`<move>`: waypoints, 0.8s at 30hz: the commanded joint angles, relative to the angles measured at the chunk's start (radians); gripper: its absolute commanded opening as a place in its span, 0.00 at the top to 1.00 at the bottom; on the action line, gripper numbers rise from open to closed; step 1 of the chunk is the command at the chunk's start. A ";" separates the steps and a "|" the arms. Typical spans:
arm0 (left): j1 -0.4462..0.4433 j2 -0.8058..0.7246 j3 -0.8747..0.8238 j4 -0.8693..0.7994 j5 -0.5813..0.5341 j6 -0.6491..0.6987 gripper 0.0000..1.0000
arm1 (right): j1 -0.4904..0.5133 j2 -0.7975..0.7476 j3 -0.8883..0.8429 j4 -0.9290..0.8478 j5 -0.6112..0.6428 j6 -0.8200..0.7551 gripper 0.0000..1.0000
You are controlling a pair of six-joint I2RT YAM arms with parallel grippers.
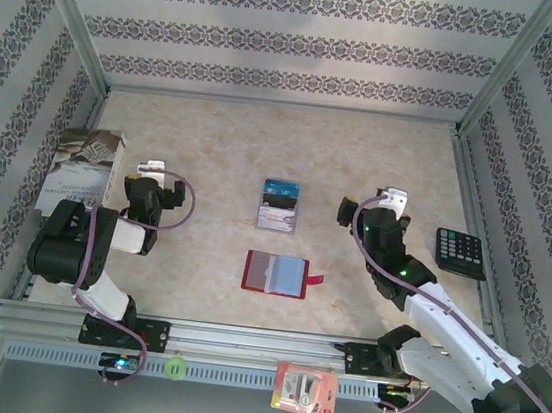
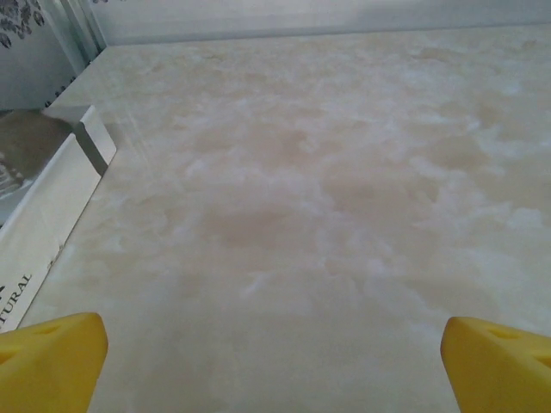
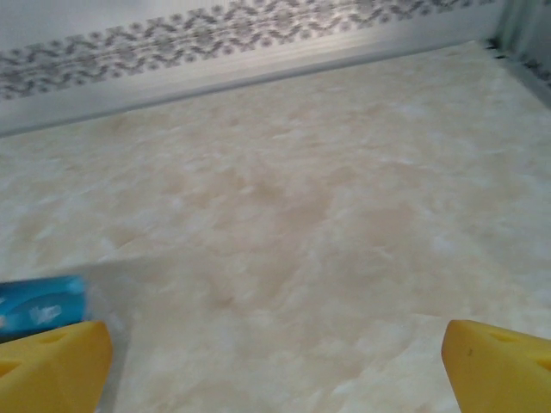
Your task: Take the credit cards out of the card holder
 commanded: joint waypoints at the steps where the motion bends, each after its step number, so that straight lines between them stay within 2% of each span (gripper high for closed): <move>1: 0.000 0.004 -0.021 0.098 0.015 -0.013 0.01 | -0.044 0.008 -0.045 0.135 0.055 -0.075 0.02; 6: 0.001 0.006 0.006 0.053 0.005 -0.017 0.01 | -0.110 0.008 -0.089 0.185 0.000 -0.125 0.02; 18: 0.002 0.005 0.003 0.054 0.008 -0.015 0.01 | -0.224 -0.045 -0.144 0.250 0.012 -0.254 0.02; 21: 0.002 0.005 0.006 0.053 0.006 -0.015 0.01 | -0.272 -0.053 -0.180 0.309 0.015 -0.285 0.02; 24: 0.002 0.005 0.006 0.053 0.006 -0.016 0.01 | -0.320 -0.011 -0.244 0.442 -0.024 -0.313 0.02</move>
